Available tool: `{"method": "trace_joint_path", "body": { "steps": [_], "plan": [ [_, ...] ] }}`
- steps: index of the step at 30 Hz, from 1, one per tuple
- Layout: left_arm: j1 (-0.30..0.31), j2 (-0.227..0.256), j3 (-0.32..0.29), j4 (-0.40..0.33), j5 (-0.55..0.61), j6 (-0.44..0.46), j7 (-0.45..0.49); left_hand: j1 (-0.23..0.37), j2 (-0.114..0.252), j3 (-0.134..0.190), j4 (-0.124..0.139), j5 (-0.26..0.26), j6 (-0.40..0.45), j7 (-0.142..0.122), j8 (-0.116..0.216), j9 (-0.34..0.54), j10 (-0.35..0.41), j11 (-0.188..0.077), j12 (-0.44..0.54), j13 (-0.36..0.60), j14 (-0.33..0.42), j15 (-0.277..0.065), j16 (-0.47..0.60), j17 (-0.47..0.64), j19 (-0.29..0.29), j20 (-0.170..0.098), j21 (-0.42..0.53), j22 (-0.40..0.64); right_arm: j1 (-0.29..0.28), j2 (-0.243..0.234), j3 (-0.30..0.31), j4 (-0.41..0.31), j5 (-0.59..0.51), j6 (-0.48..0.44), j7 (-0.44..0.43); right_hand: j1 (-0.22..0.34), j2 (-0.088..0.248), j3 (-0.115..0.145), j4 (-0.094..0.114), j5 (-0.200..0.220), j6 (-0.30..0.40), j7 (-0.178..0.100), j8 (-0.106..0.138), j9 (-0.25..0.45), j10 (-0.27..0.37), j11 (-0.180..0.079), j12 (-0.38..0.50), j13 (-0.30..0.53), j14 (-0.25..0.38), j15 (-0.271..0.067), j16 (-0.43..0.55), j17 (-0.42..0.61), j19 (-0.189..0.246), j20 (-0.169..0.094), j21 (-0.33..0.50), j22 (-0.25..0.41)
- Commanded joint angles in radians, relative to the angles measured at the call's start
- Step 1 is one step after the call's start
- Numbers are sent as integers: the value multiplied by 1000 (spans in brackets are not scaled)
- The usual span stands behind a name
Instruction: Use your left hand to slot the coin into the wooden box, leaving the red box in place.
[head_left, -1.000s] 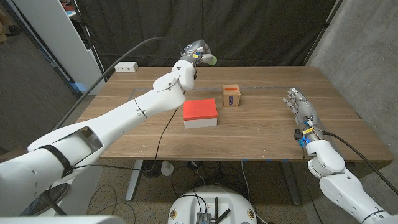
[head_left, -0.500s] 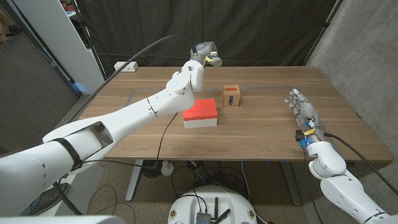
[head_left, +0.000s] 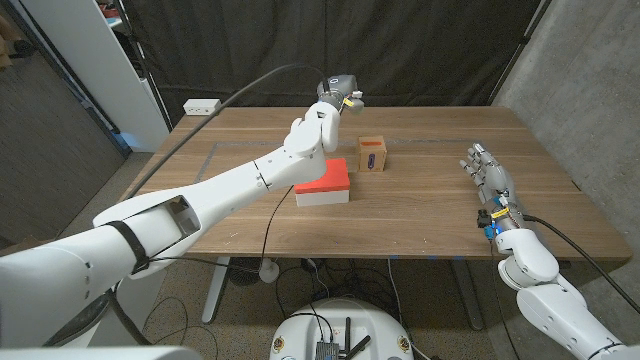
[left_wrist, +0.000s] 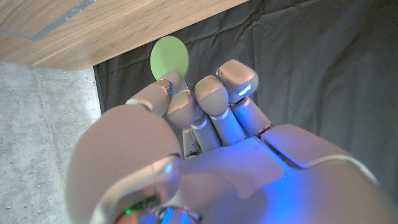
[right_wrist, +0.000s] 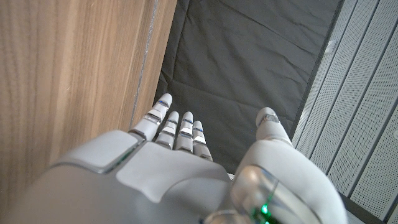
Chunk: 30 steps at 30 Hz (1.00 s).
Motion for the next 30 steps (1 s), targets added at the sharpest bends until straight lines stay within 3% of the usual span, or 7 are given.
{"method": "trace_joint_path", "body": {
  "steps": [1, 30],
  "plan": [
    [-12, -71, 31, 70, 39, 56, -45, 11, 2, 1, -2, 8, 162, 39, -5, -5, 1, 1, 1, 6, 1, 0, 2, 4, -2, -54, 4, 3, -7, 6, 6, 9, 8, 9, 6, 8, 1, 3, 6, 6, 7, 6, -1, 5, 11, 1, 2, 3, 5, -1, 4, 1, 10, 0, 1, 3],
    [-60, -167, 107, 202, -13, 116, -60, 15, 0, 4, -3, 12, 166, 41, -10, 4, -2, -5, -1, 12, -3, 0, 0, 6, -6, -54, 2, 3, -24, 9, 18, 14, 12, 20, 11, 9, 2, 3, 6, 6, 8, 3, -2, 5, 11, 0, 1, 3, 5, 0, 4, 2, 9, 1, 0, 3]
  ]
}}
